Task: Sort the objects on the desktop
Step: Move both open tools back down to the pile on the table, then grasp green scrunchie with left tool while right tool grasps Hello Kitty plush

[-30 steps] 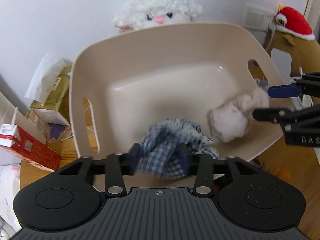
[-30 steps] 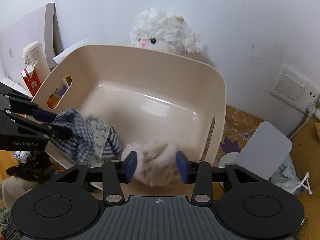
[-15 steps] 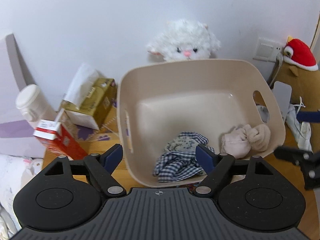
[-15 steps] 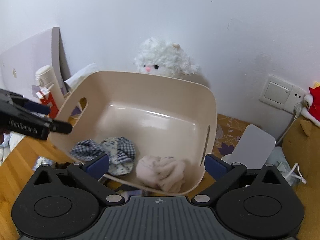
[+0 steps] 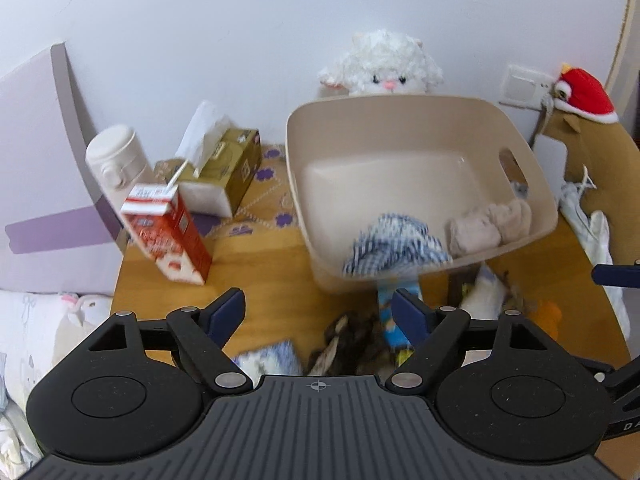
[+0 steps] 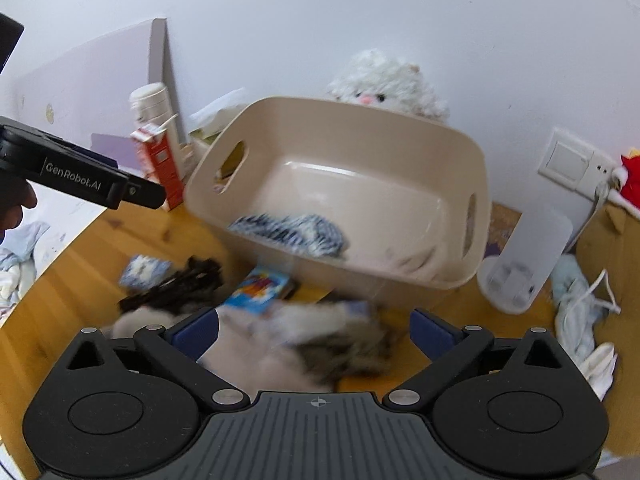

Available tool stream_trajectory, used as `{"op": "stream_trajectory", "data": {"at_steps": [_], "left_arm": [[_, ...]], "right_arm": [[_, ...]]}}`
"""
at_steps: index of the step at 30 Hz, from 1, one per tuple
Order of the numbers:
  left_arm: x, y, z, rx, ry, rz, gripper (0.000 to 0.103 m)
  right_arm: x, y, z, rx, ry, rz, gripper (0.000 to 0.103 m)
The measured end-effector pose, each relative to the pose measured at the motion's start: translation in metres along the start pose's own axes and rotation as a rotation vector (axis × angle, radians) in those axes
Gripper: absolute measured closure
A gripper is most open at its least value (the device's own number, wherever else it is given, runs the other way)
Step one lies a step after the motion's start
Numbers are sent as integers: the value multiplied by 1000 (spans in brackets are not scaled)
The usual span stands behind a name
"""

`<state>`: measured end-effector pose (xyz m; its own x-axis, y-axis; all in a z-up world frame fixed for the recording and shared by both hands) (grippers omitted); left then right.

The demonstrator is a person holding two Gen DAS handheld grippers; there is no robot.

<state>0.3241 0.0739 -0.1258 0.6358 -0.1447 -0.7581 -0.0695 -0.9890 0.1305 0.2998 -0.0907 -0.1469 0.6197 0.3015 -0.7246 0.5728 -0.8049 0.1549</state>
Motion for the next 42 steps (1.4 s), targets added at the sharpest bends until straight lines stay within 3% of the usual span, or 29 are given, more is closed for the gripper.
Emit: {"op": "stream_trajectory", "data": {"at_steps": [14,18,26,42], "left_arm": [[-25,-17,81,65,-119,78,21],[-18,-10,105,91,-171,124,21],[11,-6,152,155,-300,134,20],[40,14,175,251,-351,156,23]], "right_arm": [[-21,-69,72,82,-131,-32,0],[-17,-84,91,134,-191,-49,0],[3,-105,117,230,-304,-37,0],[19,-101,129,149,-360,28,3]]}}
Point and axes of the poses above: each gripper's, at about its wrist camera, not at the fingertips, and x roughly the way its jaws point, y to its right, z to its underside, the point moved 7 cm from there along x, roughly the way its jaws point, and after that the axes turned 12 degrees about z, right-handed, at the moved point
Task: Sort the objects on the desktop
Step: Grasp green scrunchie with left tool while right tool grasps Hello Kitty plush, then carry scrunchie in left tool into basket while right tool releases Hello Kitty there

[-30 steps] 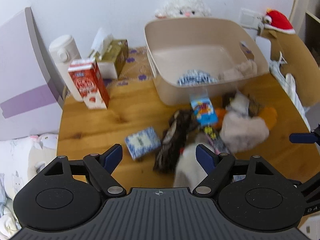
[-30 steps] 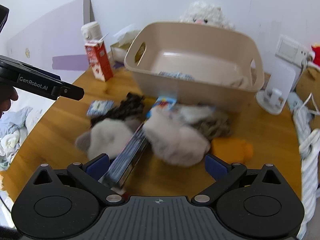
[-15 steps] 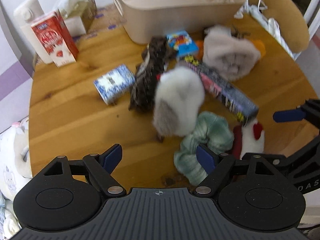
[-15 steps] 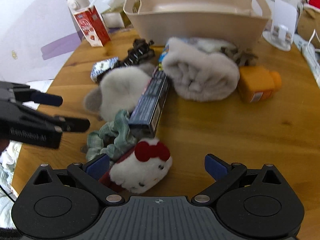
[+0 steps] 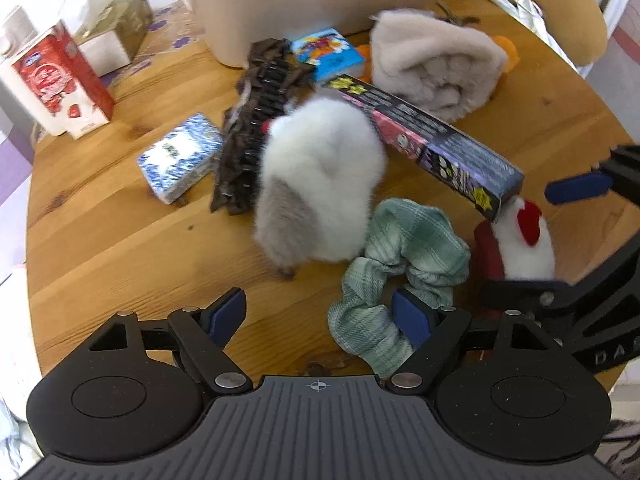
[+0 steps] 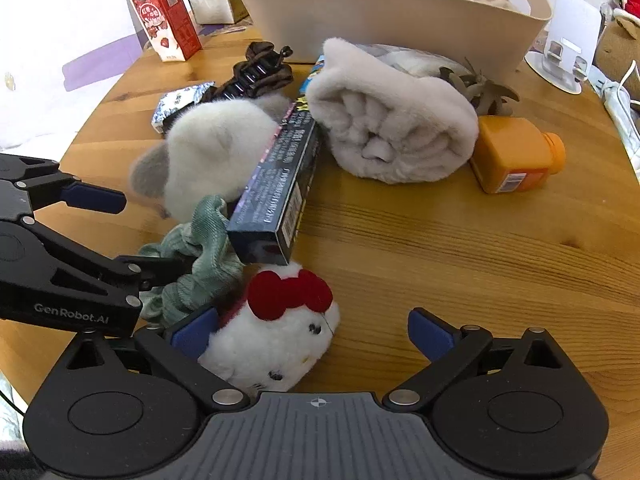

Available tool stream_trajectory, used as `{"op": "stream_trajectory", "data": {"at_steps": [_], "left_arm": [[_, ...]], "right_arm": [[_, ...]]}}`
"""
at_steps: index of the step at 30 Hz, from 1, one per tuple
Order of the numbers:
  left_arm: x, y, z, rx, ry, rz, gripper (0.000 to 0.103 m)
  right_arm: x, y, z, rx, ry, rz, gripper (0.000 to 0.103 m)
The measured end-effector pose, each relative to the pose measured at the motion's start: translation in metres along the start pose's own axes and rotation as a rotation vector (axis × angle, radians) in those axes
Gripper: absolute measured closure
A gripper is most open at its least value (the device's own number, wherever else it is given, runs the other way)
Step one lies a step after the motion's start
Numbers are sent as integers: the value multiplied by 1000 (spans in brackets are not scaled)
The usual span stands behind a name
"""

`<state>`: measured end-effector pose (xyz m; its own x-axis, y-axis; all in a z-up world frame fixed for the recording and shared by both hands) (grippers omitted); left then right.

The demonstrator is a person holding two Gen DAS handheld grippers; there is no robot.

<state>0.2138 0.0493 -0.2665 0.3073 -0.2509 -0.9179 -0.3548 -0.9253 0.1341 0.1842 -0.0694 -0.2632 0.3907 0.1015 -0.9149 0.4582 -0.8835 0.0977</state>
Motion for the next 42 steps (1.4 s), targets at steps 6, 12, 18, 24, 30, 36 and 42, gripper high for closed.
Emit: {"op": "stream_trajectory", "data": {"at_steps": [6,12,18,24,30,36,42], "left_arm": [[8,8,4,-7,-20,37,42],[7,10,3,-9,-13,43,61],[5,14,3,-12,-32,50,88],[-5,23,5,-14,5,59,91],[-21,37,-6,0,64,69,92],[-44,43,-19,19,126,70,92],[-63,43,-35,15,174,60,92]], "right_arm": [[6,6,5,-36,-33,17,32],[5,14,4,-27,-31,2,51],[1,18,5,-33,-29,-19,59],[-10,33,2,-18,7,-15,59],[-24,54,-4,7,44,-5,59],[-40,75,-18,37,95,6,59],[-56,92,-34,54,162,18,59]]}}
Point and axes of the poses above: each gripper's, at about its wrist camera, not at the fingertips, and x roughly the way its jaws point, y to its right, z to its underside, the point moved 7 cm from there along x, roughly the way its jaws point, and after that the axes turned 12 degrees about z, right-handed, at the moved point
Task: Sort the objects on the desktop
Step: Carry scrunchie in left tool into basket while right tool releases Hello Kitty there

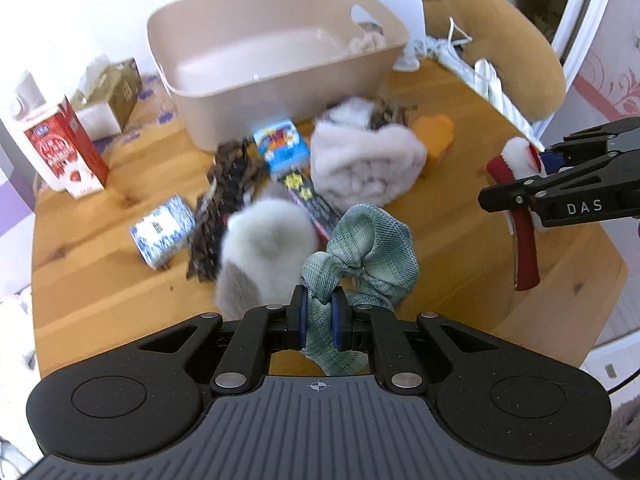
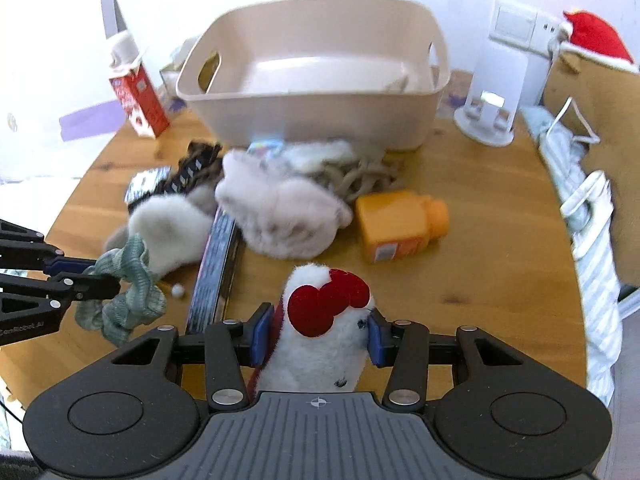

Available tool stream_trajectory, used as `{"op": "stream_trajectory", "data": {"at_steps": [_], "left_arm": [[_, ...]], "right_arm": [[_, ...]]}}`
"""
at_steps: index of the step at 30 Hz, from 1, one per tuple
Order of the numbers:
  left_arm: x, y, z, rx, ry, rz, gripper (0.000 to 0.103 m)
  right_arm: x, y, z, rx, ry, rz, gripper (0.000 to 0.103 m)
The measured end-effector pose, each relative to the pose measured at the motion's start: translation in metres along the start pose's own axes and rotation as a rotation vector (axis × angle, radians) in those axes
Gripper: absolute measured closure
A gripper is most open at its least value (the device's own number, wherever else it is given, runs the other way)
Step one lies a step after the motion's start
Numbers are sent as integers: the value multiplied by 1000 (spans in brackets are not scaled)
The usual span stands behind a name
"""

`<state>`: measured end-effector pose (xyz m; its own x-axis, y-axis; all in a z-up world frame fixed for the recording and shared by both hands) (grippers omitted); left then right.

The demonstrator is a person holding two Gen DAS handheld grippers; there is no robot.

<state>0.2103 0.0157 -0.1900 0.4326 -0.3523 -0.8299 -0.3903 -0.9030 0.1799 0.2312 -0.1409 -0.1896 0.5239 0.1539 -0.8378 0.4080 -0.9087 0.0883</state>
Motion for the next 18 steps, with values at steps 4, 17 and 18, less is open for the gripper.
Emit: {"op": "stream_trajectory", "data": {"at_steps": [4,17,18], "left_arm": [[-9,-2,-19,7,37,-16,92],[-34,-32,-87,50,134,-140,92],[-34,-34,-92,56,141,-156,92]], "right_arm": [[-9,12,-19,-13,52,16,59],[-27,57,-78,15,190,59,59],[-28,59,-83,17,199,60,59]]}}
Point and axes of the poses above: each gripper's, at about its wrist camera, not at the fingertips, and x roughly the way its jaws point, y to its right, z to its underside, the point moved 7 cm from there along x, roughly the way its jaws point, and after that the axes turned 12 degrees about z, right-handed, at the moved point
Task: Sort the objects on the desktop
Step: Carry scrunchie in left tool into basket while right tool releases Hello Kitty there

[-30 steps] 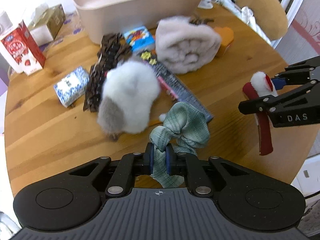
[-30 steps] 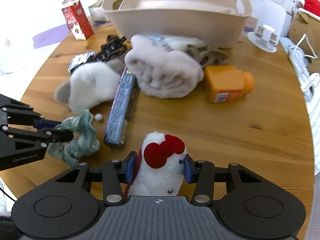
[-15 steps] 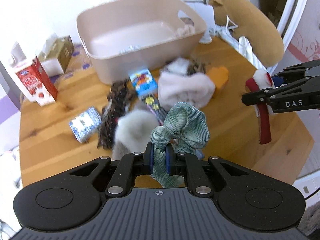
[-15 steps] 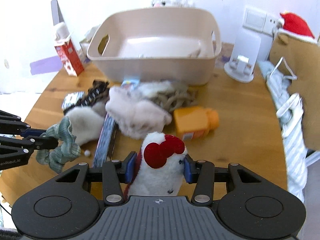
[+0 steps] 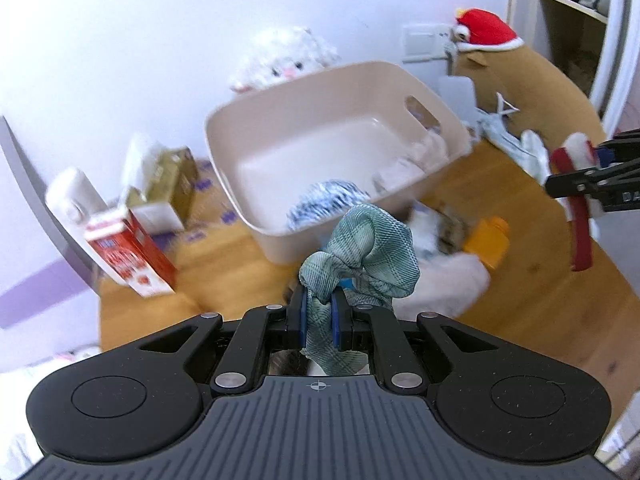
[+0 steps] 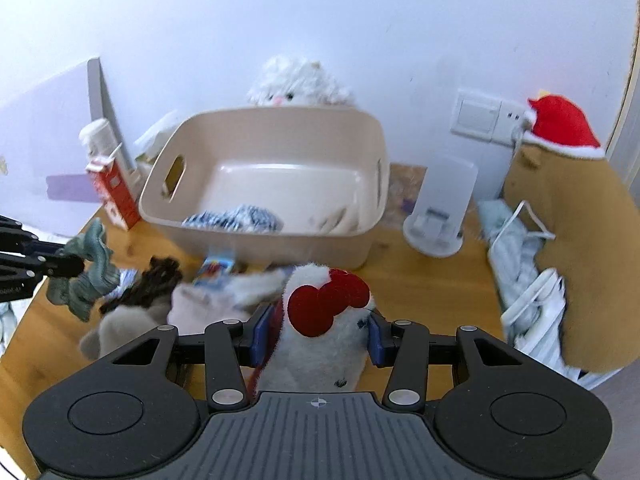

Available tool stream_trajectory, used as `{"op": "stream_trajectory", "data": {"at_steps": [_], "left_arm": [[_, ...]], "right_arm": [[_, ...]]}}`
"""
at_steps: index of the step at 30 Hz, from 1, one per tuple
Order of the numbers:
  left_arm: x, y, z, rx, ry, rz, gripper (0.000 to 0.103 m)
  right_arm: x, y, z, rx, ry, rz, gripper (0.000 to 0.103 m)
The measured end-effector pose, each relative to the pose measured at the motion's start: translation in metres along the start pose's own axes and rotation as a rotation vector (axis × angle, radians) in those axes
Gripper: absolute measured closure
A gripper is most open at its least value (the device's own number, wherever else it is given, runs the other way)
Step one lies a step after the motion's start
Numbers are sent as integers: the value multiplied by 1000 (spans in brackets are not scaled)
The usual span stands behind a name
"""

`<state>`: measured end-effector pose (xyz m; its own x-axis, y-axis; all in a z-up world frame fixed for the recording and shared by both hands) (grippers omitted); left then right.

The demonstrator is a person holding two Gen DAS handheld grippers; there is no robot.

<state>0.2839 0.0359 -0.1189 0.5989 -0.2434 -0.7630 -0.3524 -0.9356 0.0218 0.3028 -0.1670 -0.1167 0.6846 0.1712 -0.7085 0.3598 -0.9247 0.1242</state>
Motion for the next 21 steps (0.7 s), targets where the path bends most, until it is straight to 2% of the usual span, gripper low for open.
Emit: {"op": "stream_trajectory", "data": {"at_steps": [12,21], "left_arm": [[12,0,-53,45,53,-26,92],[44,-4,-93,50,61,-35,92]], "right_arm": [[12,9,-45,-18,98,-12,59],[34,5,-83,-61,161,-15,59]]}}
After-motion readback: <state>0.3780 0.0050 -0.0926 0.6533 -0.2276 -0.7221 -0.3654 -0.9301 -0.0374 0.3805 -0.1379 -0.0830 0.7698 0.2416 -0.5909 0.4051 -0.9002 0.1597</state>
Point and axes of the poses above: each gripper's, at about its wrist camera, not at the fingertips, and x roughly the way its jaws point, y to its right, z to its underside, the point moved 7 cm from there along x, roughly the way its jaws point, and after that the axes turned 12 degrees about z, right-handed, at the moved point
